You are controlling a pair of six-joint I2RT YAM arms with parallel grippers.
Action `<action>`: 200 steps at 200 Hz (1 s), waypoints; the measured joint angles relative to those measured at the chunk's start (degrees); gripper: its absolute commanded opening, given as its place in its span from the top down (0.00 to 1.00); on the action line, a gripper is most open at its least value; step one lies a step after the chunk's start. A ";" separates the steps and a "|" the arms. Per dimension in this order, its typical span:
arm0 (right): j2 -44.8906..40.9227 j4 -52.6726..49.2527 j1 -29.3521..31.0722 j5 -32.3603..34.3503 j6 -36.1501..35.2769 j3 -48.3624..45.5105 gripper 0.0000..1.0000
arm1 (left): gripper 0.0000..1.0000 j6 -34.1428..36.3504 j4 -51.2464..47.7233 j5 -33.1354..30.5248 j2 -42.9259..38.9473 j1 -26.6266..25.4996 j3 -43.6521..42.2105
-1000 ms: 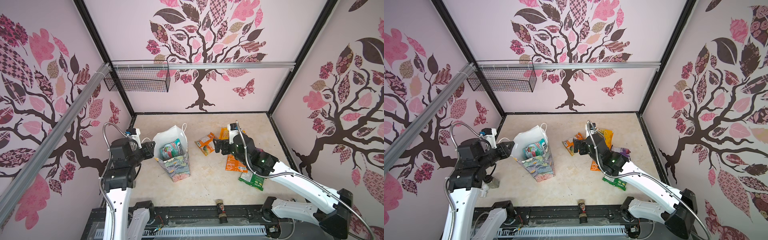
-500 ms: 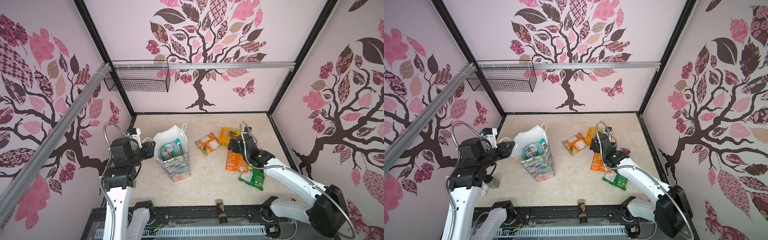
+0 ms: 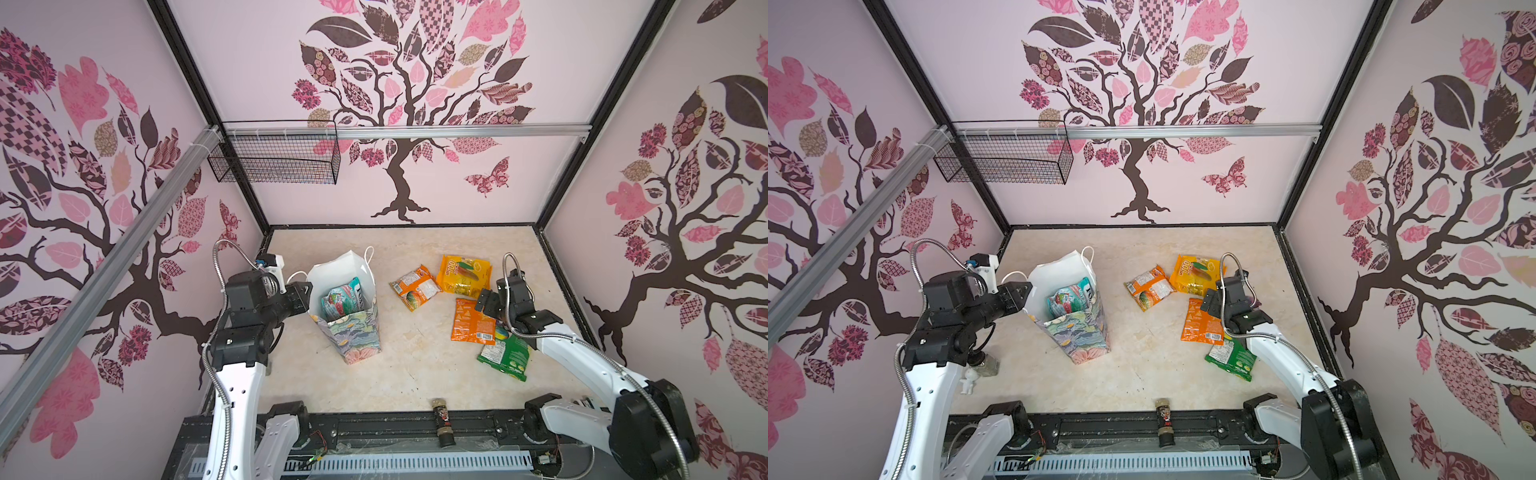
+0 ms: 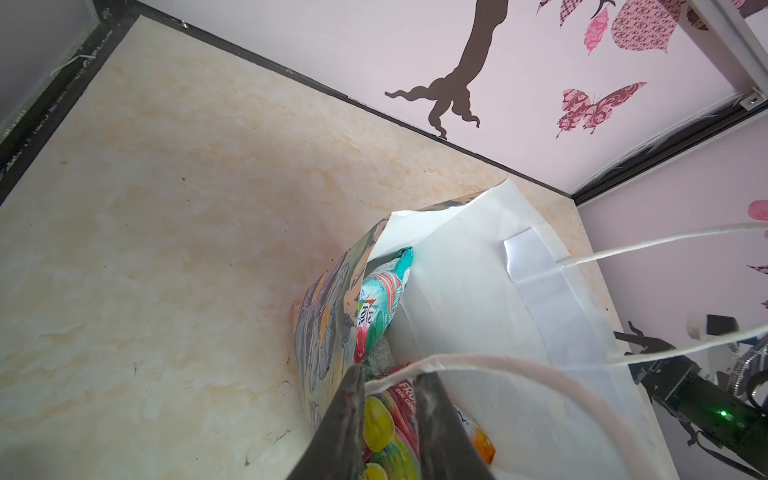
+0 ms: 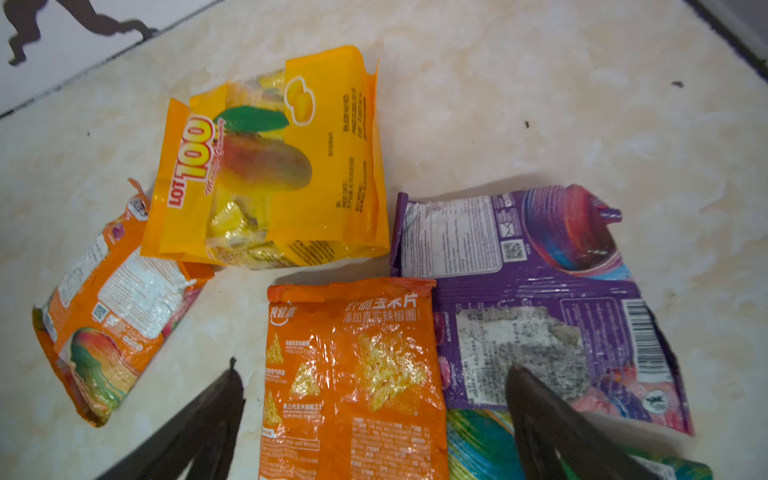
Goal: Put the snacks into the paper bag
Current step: 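Withdraw the right gripper from the bag back toward the snack pile, then lower the right gripper over the orange chip bag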
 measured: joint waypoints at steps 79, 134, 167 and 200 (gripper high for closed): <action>6.73 -8.28 -0.02 -5.77 -5.31 5.81 0.05 | 0.74 0.09 -0.02 0.02 -0.02 0.00 0.00; 8.98 -10.47 -0.02 -6.38 -6.71 6.60 0.07 | 0.73 0.42 -0.02 -0.15 0.15 0.00 0.00; 11.21 -10.12 -0.02 -8.74 -7.10 6.60 0.08 | 0.73 0.50 -0.04 -0.68 0.13 0.00 0.00; 13.31 -10.34 -0.02 -9.31 -7.54 6.60 0.08 | 0.73 0.50 -0.04 -1.07 0.11 0.00 0.00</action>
